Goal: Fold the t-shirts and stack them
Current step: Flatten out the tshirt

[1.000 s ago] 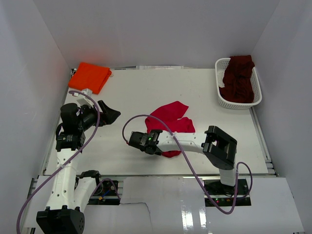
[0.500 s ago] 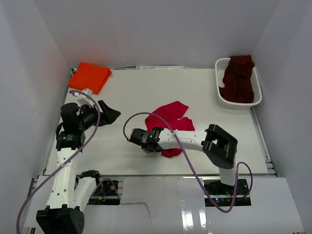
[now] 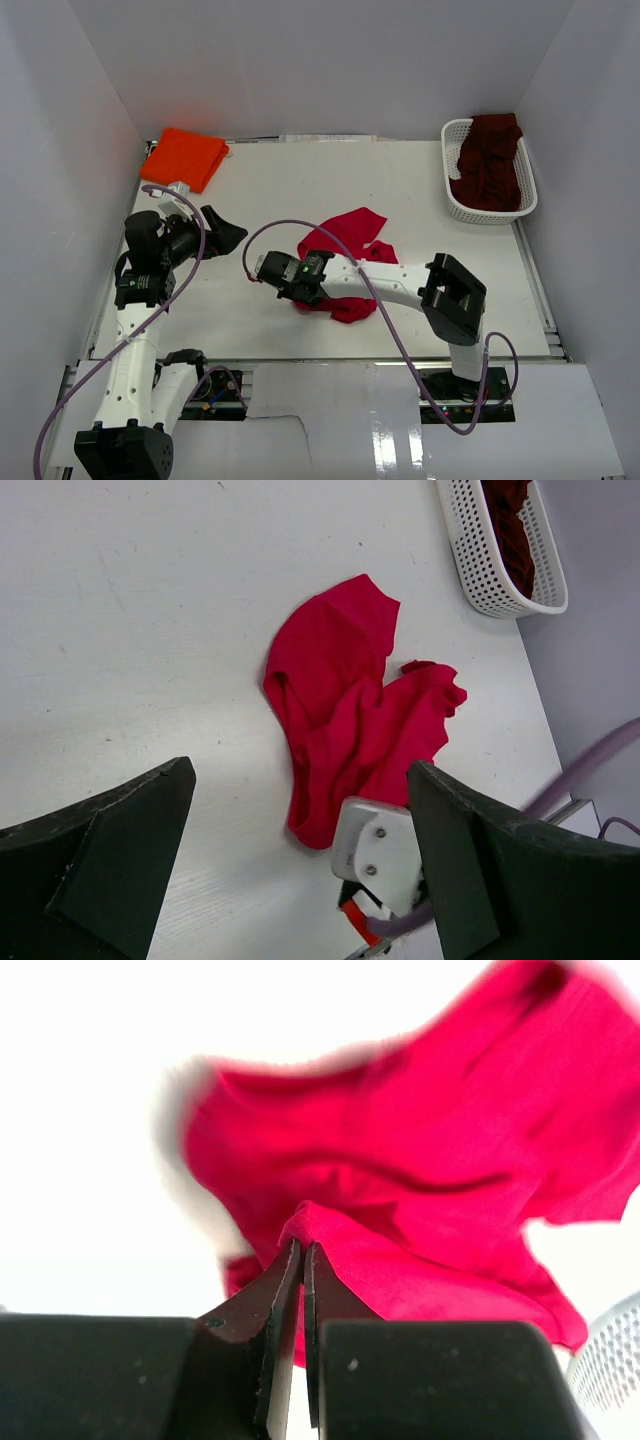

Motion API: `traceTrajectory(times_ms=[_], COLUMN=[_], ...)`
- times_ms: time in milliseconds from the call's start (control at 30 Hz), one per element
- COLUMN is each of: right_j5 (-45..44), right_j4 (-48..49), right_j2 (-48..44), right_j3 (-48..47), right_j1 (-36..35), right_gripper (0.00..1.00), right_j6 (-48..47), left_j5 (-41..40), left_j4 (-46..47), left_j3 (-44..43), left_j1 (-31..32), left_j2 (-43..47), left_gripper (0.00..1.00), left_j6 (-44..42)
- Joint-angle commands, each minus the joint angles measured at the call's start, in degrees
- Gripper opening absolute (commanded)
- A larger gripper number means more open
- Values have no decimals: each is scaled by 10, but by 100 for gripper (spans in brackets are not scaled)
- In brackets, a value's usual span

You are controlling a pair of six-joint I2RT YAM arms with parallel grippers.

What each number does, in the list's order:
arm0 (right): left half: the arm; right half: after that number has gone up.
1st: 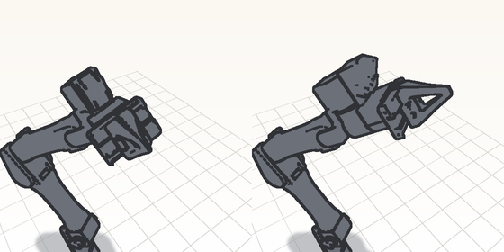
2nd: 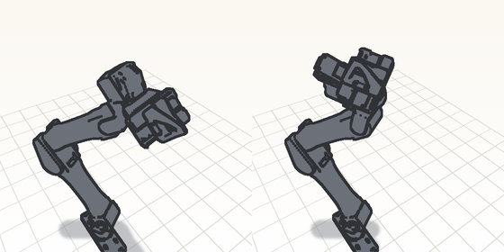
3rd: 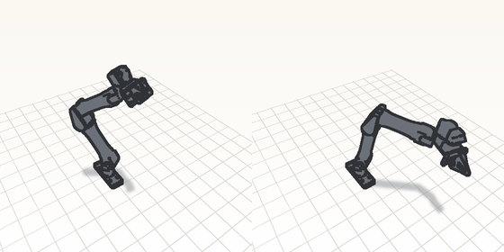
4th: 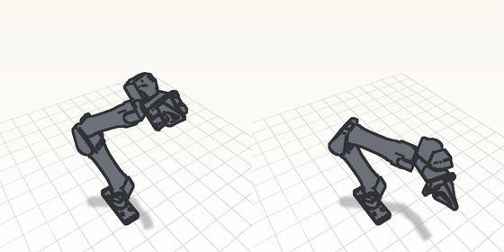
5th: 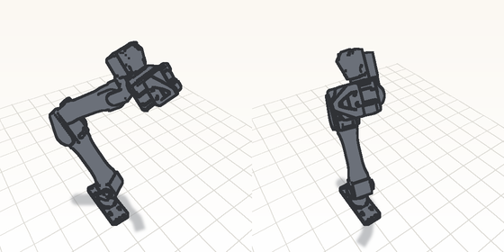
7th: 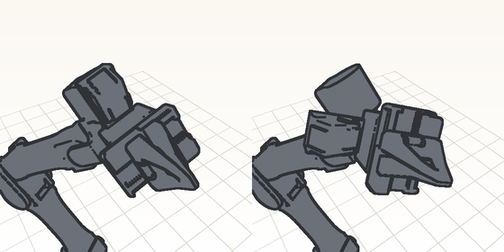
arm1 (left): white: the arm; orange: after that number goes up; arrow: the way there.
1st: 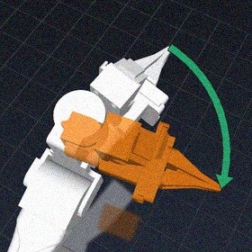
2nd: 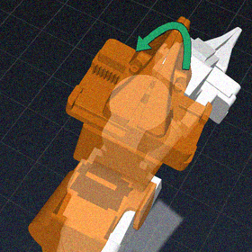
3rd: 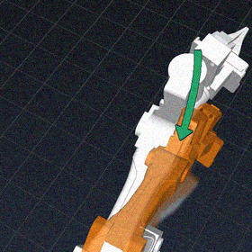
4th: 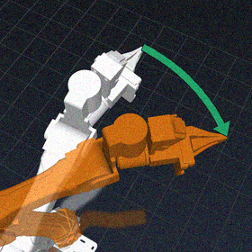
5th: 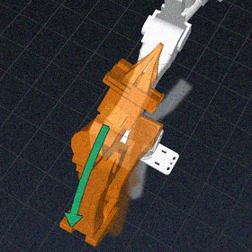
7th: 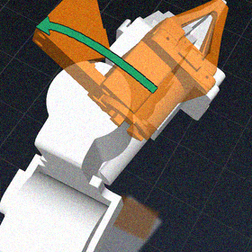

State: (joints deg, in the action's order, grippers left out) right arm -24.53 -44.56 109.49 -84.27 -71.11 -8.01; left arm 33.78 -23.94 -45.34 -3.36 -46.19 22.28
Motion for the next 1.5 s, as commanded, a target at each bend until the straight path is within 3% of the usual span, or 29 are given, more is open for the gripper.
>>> traceTrajectory(times_ms=[0, 133, 467, 567, 667, 967, 1233, 1467], right_j5=[89, 199, 404, 432, 480, 469, 451, 469], right_j4=[8, 7, 1, -27, -26, 70, 67, 64], right_j2=[-26, -34, -17, 12, 29, -90, -135, -140], right_j3=[-102, -191, -374, -480, -526, -390, -325, -329], right_j1=[15, 87, 377, 421, 455, 546, 637, 691], right_gripper=[8, 8, 8, 8, 8, 8, 8, 8], right_j6=[15, 53, 151, 159, 176, 221, 225, 231], left_j5=[0, -1, -3, 15, 40, 81, 6, -3], left_j4=[2, 1, 1, 4, 14, 102, 172, 222], left_j3=[-1, 0, -1, 0, -1, -12, -51, -59], left_j1=[2, 2, 2, 2, 3, 24, 224, 314], left_j2=[6, 7, 8, 4, -8, -82, -234, -312], left_gripper=[98, 98, 98, 98, 98, 98, 98, 98], left_j6=[-7, -7, -6, -8, -7, 55, 78, 44])
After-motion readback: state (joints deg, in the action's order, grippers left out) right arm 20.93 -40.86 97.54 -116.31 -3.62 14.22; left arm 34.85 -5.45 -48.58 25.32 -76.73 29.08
